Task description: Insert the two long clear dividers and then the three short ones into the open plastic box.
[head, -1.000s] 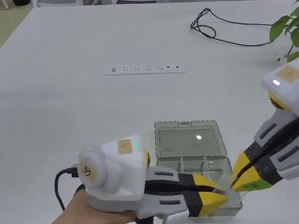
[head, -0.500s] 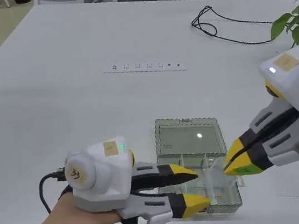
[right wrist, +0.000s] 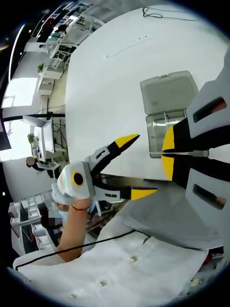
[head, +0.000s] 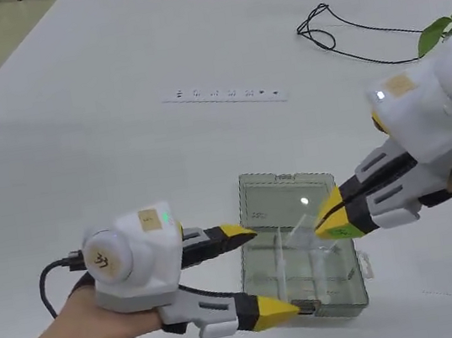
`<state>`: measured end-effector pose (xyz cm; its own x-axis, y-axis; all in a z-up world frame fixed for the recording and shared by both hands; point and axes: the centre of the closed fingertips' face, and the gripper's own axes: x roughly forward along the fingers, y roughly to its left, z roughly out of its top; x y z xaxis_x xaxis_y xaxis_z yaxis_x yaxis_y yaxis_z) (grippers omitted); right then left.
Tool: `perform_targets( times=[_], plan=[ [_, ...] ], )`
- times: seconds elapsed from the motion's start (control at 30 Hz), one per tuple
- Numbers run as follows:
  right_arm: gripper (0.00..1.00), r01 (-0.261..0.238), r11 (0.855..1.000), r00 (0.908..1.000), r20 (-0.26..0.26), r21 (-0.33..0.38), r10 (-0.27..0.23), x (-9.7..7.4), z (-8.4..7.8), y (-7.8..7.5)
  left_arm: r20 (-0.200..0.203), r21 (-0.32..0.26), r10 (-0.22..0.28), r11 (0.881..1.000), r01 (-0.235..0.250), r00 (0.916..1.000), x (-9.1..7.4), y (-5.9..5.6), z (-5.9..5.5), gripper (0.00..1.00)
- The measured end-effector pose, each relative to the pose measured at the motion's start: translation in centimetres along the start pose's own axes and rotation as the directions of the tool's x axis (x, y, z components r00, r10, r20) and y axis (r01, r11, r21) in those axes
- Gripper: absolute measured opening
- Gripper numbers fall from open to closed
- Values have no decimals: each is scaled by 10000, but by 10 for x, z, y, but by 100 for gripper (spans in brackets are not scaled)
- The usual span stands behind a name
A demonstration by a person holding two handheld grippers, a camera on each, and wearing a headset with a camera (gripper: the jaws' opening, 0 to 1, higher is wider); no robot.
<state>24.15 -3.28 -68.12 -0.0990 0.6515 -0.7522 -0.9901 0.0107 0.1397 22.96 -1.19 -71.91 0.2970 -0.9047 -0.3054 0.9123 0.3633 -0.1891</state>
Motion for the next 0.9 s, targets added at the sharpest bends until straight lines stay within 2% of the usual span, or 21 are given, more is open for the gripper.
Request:
perform_targets(
  times=[0.07, 0.33, 0.57, 0.77, 0.9],
  plan=[
    [3, 48, 10000, 10000, -58, 4, -48, 5, 0, -4, -175, 69, 62, 10000, -61, 9998, -2, 2, -4, 69],
    [3, 206, 9997, 9995, -221, -87, -208, 26, -2, -19, -377, -20, 389, 9992, -390, 9985, -7, 10, -16, 82],
    [3, 314, 9993, 9987, -385, -179, -321, 42, -4, -29, -523, -44, 427, 9991, -429, 9977, -10, 11, -24, 89],
    [3, 395, 9992, 9981, -468, -36, -396, 56, -14, -39, -565, -102, 443, 9989, -449, 9974, -10, 12, -28, 99],
    [3, 410, 9992, 9981, -463, 32, -408, 62, -19, -42, -564, -185, 387, 9990, -398, 9977, -11, 11, -29, 100]
  ],
)
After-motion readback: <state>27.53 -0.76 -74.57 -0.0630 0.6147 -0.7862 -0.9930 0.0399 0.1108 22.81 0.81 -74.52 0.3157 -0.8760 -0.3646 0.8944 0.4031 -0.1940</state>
